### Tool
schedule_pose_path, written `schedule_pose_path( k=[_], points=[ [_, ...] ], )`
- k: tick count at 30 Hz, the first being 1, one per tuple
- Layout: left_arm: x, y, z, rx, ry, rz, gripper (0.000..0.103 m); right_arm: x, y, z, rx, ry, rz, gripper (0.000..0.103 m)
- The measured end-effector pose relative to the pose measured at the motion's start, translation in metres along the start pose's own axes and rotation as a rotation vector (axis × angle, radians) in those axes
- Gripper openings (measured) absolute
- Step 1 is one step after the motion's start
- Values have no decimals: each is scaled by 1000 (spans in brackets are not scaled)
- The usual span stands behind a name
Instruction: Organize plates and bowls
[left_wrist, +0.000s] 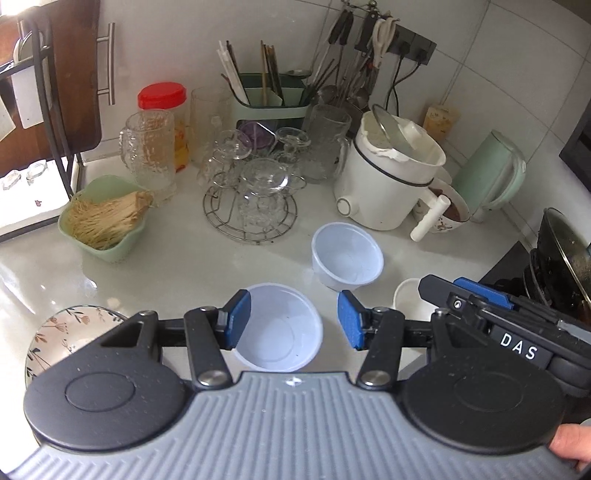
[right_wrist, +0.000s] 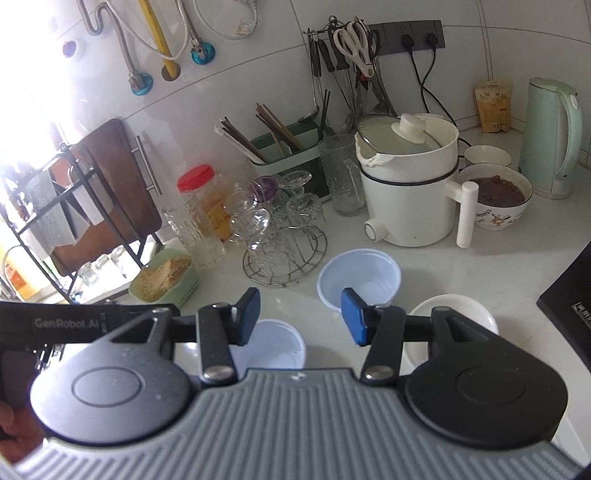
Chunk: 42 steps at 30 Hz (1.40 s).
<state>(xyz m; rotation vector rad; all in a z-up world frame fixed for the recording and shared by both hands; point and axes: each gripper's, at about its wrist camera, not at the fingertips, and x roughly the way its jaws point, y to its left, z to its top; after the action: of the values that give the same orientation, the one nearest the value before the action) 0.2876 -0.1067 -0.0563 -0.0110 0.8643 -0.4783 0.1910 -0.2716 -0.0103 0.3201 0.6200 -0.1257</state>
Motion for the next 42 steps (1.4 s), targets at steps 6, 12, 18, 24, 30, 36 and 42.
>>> schedule_pose_path(
  k=[6,12,18,24,30,36,42],
  points=[
    [7,-23,-8,0,7,-10,58,-9,-21,-3,-12,-5,-12,52],
    [19,-44,-17,18,30,-40,58,-16,-42,-11,4,4,-37,52],
    [36,-58,-19,30,36,-58,58,-16,-55,-18,7,13,-61,52],
    [64,-60,-11,40,52,-48,61,-3,-64,-18,9,9,-83,52],
    [91,-52,7,-12,115,-89,62,16,-72,-14,28,12,-97,52],
    [114,-55,20,41,138,-84,67,34,-78,-8,49,36,-113,52],
    [142,-50,33,11,175,-99,69,52,-88,1,62,36,-130,76]
  ],
)
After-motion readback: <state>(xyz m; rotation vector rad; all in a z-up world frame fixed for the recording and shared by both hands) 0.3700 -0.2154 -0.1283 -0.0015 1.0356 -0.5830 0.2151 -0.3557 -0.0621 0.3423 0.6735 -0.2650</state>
